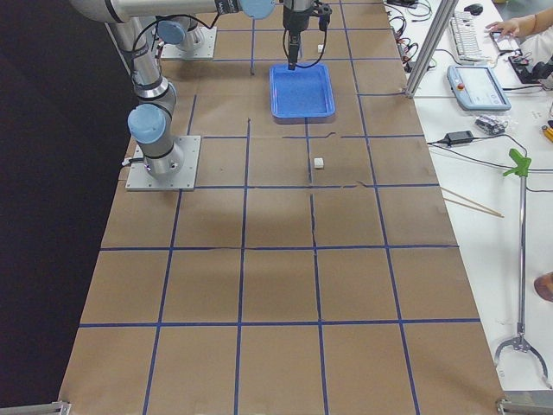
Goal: Assemble white blocks and place on blue tray
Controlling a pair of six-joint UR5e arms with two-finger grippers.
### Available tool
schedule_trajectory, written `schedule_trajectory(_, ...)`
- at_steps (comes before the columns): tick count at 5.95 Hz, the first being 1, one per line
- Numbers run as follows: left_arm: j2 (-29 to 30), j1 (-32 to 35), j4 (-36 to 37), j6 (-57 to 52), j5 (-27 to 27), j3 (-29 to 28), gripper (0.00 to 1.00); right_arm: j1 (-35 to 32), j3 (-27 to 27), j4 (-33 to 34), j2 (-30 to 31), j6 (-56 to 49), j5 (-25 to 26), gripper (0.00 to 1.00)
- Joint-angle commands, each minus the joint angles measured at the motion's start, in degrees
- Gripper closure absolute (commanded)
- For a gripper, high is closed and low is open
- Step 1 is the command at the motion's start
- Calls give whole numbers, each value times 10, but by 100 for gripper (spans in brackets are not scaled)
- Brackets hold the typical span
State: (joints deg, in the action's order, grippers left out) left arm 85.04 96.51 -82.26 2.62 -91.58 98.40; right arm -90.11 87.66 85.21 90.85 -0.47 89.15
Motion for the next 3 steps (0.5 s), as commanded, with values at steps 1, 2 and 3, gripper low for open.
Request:
schedule_trajectory(1,-1,0,0,-1,0,-1,0,10,1,0,-1,-192,6,0)
schedule_trajectory(2,0,-1,1,-2,1,3,0,33,1,2,-5,-303,6,0)
schedule_trajectory(3,0,-2,2,-3,3,2,0,68,1,12,-10,-454,1,0)
